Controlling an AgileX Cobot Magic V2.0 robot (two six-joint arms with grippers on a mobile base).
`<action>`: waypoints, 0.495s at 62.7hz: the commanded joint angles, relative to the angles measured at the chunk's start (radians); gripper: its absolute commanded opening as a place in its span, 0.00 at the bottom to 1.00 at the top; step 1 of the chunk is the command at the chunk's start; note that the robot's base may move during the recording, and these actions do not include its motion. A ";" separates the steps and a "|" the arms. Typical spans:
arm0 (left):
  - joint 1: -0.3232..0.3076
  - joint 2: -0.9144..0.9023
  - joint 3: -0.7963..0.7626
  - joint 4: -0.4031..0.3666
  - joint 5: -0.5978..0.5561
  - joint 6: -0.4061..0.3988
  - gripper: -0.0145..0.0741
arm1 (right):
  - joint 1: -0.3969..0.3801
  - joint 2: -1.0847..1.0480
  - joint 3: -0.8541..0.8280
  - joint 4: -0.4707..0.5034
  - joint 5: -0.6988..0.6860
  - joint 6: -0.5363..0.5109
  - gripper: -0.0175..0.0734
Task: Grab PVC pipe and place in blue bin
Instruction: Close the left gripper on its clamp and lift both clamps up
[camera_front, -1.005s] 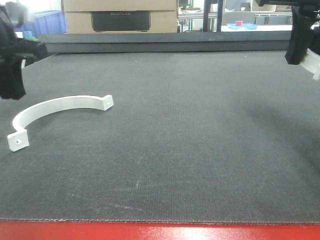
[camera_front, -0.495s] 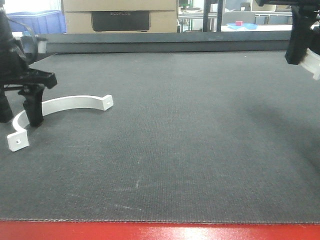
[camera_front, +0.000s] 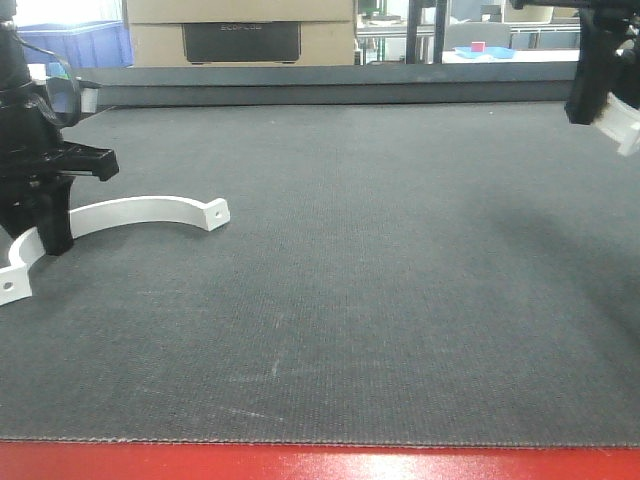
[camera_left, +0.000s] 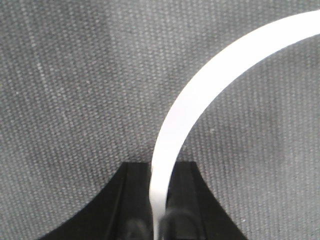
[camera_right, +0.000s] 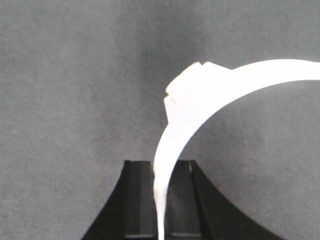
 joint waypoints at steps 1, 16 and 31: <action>-0.003 0.002 -0.014 0.001 0.063 -0.004 0.04 | 0.001 -0.012 -0.003 -0.015 -0.018 -0.009 0.01; -0.003 -0.137 -0.030 0.000 0.120 -0.090 0.04 | 0.001 -0.079 -0.003 -0.015 -0.006 -0.009 0.01; -0.014 -0.364 -0.030 -0.022 0.099 -0.221 0.04 | 0.001 -0.212 -0.003 -0.015 -0.066 -0.009 0.01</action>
